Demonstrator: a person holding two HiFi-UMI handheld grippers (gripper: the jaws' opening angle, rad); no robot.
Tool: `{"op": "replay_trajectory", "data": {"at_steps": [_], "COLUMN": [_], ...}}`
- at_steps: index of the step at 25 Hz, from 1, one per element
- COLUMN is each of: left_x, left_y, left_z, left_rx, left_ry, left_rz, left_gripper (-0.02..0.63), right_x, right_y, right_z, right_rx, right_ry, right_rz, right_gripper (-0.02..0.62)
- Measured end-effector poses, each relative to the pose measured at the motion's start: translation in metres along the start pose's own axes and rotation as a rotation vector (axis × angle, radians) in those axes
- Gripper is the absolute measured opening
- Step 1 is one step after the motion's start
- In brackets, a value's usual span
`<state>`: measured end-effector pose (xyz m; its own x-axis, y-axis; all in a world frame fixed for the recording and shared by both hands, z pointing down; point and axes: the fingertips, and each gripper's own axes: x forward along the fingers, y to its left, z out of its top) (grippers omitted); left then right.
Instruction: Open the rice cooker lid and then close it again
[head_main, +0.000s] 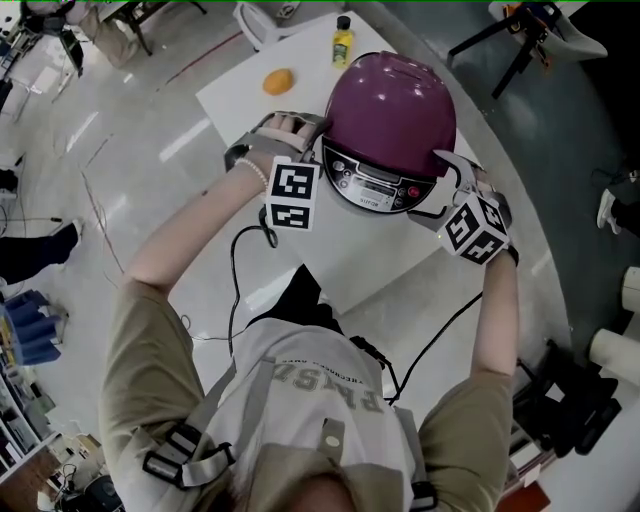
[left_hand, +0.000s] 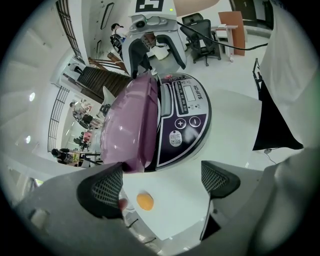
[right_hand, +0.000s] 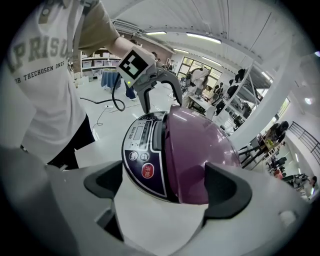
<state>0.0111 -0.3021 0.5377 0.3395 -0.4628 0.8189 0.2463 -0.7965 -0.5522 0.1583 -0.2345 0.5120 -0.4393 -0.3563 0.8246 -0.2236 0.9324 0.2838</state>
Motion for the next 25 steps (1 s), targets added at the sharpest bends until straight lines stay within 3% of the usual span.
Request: {"op": "replay_trajectory", "data": {"at_steps": [15, 21, 25], "left_x": [0.013, 0.017, 0.021], "left_y": [-0.016, -0.015, -0.017], "left_z": [-0.005, -0.005, -0.009], "left_rx": [0.042, 0.051, 0.104], "left_ry": [0.044, 0.053, 0.091], "left_rz": [-0.041, -0.02, 0.0], "left_gripper": [0.502, 0.502, 0.502], "right_x": [0.012, 0.013, 0.017], "right_y": [0.012, 0.011, 0.012], "right_z": [-0.01, -0.01, -0.011], "right_rx": [0.008, 0.019, 0.028], "right_ry": [0.023, 0.004, 0.011], "right_rz": [0.065, 0.067, 0.065], "right_gripper": [0.485, 0.485, 0.485]}}
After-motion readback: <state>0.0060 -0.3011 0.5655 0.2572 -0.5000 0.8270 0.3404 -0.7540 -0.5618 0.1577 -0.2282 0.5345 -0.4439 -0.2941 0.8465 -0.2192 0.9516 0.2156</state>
